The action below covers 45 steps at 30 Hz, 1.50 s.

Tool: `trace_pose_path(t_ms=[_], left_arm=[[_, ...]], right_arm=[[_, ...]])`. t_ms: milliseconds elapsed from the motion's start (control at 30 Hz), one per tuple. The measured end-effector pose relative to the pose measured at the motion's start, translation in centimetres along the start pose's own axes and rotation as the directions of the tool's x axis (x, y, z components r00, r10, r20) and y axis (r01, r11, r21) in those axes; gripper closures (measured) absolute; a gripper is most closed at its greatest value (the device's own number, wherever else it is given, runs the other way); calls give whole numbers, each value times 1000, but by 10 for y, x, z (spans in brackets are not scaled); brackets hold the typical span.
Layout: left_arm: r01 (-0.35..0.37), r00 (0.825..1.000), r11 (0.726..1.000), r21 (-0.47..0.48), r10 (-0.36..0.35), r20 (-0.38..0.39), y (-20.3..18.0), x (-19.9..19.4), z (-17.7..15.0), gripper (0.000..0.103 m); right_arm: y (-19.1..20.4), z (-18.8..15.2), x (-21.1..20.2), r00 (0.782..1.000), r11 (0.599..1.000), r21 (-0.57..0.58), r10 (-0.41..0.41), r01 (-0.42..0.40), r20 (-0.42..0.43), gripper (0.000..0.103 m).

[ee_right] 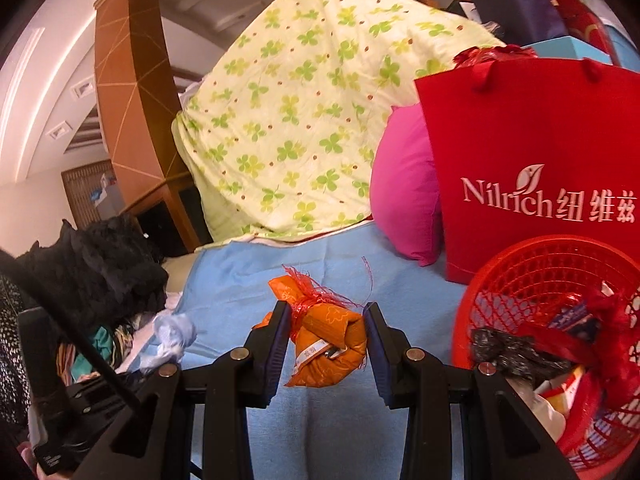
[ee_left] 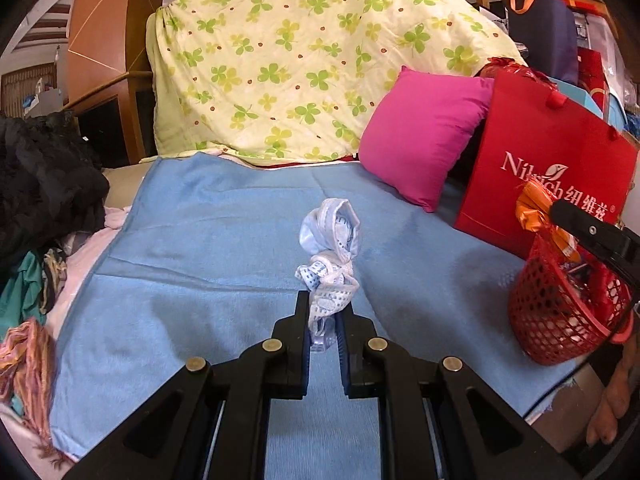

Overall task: Collect trash
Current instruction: 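Carry the white and orange wrappers toward the red mesh basket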

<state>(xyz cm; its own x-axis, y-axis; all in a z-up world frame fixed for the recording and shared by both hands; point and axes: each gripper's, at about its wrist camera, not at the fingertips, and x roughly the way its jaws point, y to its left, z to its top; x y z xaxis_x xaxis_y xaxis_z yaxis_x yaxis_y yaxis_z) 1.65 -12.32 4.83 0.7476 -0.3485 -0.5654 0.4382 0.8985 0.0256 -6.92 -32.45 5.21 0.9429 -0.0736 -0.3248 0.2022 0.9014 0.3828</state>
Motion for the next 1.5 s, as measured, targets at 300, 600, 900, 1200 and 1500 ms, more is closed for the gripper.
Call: trace_pose_path(t_ms=[300, 600, 900, 1200, 1500], left_arm=[[-22, 999, 998, 55, 20, 27, -18, -36, -2, 91], [-33, 999, 995, 92, 29, 44, -33, -52, 1, 91], [-30, 999, 993, 118, 25, 46, -49, -57, 2, 91], [-26, 999, 990, 140, 20, 45, -63, -57, 6, 90], [-14, 999, 987, 162, 8, 42, -77, -57, 4, 90]], right_arm=[[-11, -1, -31, 999, 999, 38, 11, -12, 47, 63], [-27, 0, -50, 996, 996, 91, 11, -19, 84, 63], [-39, 2, -56, 995, 993, 111, 14, -24, 98, 63], [-49, 5, -64, 993, 990, 135, 17, -33, 117, 62], [-57, 5, -72, 991, 989, 147, 9, -28, 132, 62]])
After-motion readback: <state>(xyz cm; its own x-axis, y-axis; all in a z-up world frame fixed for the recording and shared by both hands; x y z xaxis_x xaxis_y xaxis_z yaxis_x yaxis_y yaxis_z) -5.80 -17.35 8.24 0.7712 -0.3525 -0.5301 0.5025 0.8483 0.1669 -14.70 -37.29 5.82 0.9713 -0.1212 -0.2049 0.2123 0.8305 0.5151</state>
